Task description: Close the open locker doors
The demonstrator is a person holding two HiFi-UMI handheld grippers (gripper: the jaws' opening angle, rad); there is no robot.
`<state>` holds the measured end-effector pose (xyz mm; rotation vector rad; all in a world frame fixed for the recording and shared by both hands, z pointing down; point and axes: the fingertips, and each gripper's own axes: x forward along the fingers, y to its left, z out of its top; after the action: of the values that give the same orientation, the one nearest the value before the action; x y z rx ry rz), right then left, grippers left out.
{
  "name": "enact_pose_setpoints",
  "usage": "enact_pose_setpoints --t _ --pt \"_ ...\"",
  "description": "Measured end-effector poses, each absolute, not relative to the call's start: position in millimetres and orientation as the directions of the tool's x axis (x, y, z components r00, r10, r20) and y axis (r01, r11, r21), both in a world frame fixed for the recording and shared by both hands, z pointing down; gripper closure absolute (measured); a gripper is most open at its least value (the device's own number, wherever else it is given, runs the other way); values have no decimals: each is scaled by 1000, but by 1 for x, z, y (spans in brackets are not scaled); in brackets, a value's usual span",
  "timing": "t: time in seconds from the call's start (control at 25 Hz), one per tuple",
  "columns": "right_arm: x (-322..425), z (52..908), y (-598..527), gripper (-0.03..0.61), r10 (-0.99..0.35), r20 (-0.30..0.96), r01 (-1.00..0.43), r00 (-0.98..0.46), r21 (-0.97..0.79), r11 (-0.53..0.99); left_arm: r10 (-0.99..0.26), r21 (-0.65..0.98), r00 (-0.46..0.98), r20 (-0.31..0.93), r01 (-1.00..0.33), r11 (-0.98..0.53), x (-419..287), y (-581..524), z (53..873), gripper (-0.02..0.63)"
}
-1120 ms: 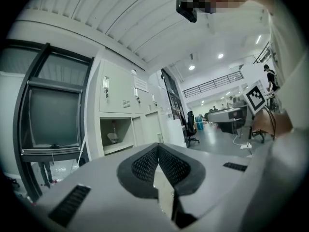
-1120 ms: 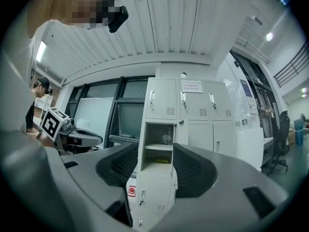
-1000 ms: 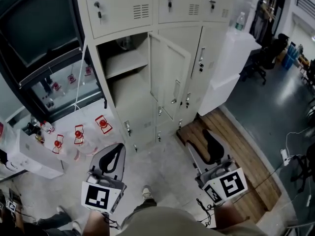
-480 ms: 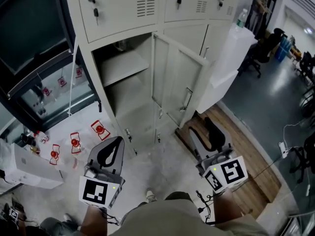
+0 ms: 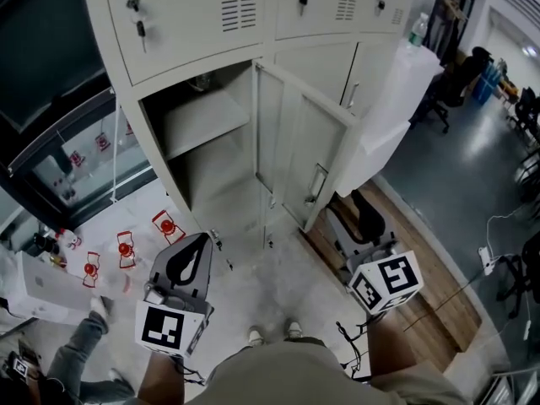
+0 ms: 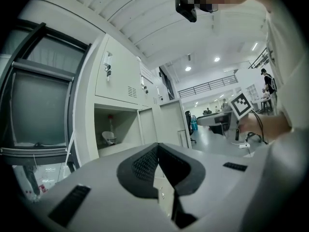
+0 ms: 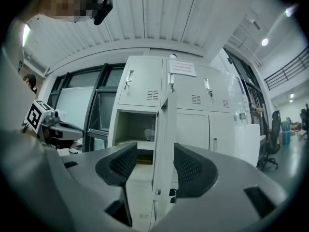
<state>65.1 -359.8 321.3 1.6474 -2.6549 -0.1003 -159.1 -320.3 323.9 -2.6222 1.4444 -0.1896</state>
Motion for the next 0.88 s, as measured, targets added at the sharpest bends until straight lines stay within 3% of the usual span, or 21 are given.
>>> enact_pose_setpoints --t 0.88 --pt "62 362 -457 345 -796 62 -797 -602 2 604 -899 -168 423 119 -883 -438 -130 -386 352 607"
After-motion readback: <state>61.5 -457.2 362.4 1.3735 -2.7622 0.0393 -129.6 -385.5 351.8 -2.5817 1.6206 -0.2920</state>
